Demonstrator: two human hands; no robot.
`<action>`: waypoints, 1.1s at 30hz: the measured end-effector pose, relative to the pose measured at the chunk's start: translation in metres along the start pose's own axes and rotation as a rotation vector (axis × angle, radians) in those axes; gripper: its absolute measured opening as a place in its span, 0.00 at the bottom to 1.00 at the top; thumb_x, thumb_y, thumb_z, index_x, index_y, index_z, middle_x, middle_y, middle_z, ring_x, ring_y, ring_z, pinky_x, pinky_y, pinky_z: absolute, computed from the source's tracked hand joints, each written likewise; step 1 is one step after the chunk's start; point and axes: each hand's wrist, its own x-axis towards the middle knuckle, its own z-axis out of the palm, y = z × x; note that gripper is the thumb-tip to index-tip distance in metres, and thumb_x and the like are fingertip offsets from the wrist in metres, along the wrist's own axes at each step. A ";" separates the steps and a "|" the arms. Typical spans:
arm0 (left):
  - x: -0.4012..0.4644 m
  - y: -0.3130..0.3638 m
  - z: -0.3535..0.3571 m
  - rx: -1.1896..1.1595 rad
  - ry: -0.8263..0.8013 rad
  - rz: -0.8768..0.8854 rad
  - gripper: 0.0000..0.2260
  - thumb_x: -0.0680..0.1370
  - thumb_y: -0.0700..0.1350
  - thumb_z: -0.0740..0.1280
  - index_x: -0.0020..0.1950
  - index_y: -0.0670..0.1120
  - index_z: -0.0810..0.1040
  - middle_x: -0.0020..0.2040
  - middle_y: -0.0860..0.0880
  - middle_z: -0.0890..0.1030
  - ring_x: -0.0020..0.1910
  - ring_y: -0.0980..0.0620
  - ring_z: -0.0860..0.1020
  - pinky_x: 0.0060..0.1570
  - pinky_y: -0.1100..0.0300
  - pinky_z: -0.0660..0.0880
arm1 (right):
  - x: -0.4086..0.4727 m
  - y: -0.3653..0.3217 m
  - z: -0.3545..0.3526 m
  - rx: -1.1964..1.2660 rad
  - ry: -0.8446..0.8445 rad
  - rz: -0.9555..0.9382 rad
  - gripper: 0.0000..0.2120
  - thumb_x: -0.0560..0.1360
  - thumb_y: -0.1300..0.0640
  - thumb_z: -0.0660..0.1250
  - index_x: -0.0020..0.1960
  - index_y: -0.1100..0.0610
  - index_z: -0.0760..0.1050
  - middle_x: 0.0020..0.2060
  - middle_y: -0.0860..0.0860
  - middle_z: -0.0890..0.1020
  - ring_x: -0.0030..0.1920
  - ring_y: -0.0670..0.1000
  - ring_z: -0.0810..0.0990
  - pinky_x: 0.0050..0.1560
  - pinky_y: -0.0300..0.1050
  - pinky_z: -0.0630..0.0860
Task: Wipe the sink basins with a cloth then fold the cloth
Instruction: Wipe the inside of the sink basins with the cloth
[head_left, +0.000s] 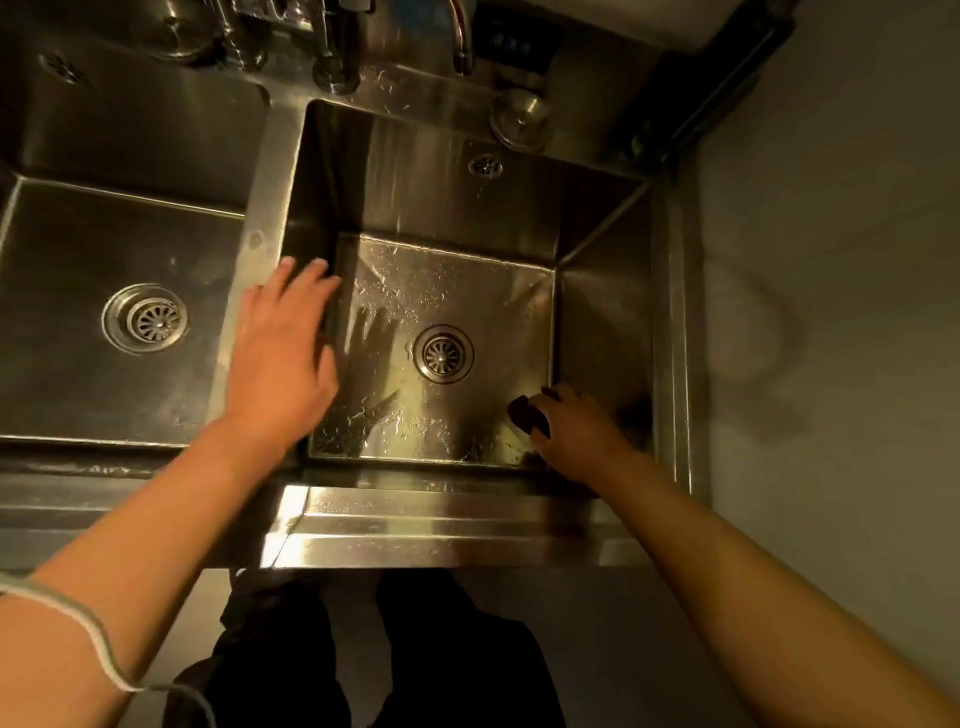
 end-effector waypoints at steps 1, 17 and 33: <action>-0.005 0.017 0.007 -0.045 -0.015 0.023 0.31 0.74 0.37 0.68 0.78 0.48 0.68 0.80 0.47 0.67 0.82 0.43 0.58 0.80 0.37 0.54 | -0.001 0.003 -0.004 -0.034 0.031 -0.014 0.26 0.81 0.46 0.62 0.78 0.48 0.64 0.78 0.53 0.63 0.73 0.61 0.66 0.72 0.60 0.69; -0.029 0.180 0.145 -0.134 -0.326 0.079 0.28 0.82 0.55 0.58 0.82 0.50 0.61 0.81 0.48 0.63 0.79 0.43 0.61 0.76 0.37 0.60 | 0.067 0.044 0.004 -0.917 -0.066 -0.152 0.31 0.81 0.43 0.62 0.81 0.49 0.60 0.82 0.54 0.53 0.80 0.67 0.45 0.78 0.68 0.47; -0.034 0.185 0.145 0.013 -0.307 0.131 0.25 0.80 0.54 0.54 0.72 0.44 0.73 0.68 0.44 0.75 0.69 0.42 0.71 0.65 0.44 0.70 | 0.196 0.059 -0.074 -0.794 0.083 0.042 0.25 0.82 0.55 0.62 0.78 0.58 0.64 0.78 0.61 0.64 0.78 0.65 0.59 0.77 0.58 0.56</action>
